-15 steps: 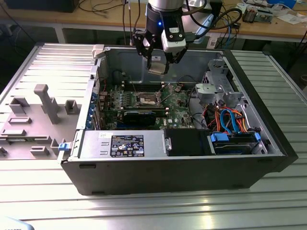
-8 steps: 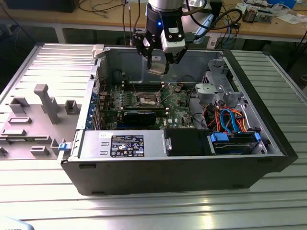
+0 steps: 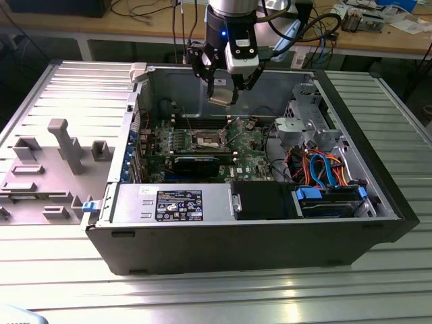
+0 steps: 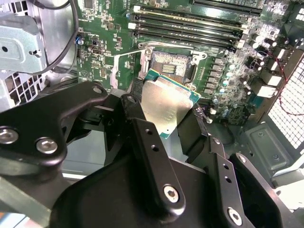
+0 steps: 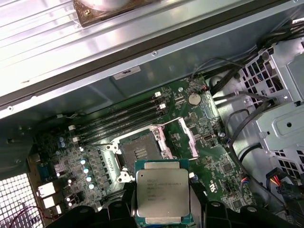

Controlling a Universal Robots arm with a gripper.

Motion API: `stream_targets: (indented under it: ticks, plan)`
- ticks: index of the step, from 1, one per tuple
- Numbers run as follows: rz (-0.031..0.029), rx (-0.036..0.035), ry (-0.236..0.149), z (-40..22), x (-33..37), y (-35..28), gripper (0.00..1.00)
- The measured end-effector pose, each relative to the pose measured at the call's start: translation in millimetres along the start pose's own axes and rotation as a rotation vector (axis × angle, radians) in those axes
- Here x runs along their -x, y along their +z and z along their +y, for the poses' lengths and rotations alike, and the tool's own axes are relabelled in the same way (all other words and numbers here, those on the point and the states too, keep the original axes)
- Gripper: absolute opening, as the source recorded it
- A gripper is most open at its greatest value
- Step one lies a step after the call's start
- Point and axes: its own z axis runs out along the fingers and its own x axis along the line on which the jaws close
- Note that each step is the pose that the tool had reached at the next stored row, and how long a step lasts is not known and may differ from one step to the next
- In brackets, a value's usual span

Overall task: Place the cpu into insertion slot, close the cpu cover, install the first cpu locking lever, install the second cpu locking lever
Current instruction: 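Place the cpu into insertion slot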

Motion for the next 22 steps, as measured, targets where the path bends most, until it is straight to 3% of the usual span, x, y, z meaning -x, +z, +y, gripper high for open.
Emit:
stream_targets:
  ticks: [22]
  plan:
    - [-0.0060, 0.0013, 0.067, -0.1, 0.0, 0.7, 0.54]
